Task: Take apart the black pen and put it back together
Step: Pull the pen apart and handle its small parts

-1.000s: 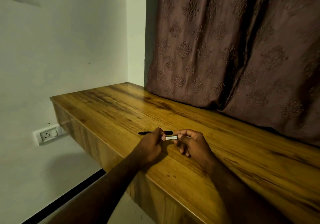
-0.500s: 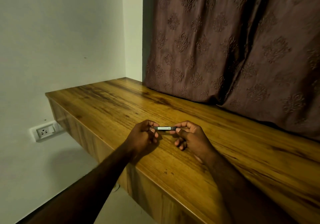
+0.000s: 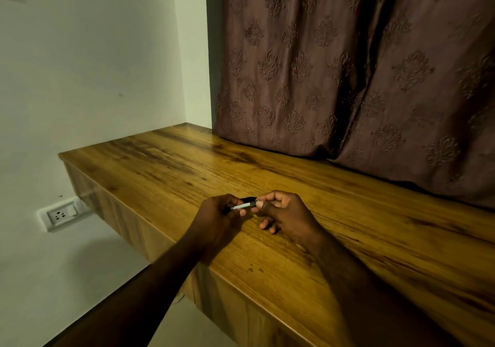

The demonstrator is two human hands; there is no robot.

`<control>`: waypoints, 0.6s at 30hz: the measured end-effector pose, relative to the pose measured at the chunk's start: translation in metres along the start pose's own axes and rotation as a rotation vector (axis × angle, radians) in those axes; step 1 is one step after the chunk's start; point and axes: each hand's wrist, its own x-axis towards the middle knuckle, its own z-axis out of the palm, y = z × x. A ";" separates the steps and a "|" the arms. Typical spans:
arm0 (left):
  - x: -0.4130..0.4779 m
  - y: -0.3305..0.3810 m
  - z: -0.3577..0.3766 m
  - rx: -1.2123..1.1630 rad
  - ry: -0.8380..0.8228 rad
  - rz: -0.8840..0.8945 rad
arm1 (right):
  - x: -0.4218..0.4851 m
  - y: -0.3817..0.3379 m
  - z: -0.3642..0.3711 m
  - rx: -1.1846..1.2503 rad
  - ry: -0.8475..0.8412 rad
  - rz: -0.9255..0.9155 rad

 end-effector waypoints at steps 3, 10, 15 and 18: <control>0.002 -0.002 0.000 -0.047 -0.020 -0.003 | 0.000 0.000 0.000 0.011 0.021 0.004; 0.003 -0.006 0.002 0.030 0.042 -0.032 | 0.004 0.004 -0.002 0.050 0.033 0.032; 0.006 0.007 0.000 -0.333 0.014 -0.271 | 0.008 0.004 -0.014 0.108 0.127 -0.005; 0.004 0.010 -0.003 -0.387 -0.036 -0.374 | 0.011 0.007 -0.018 -0.048 0.233 -0.068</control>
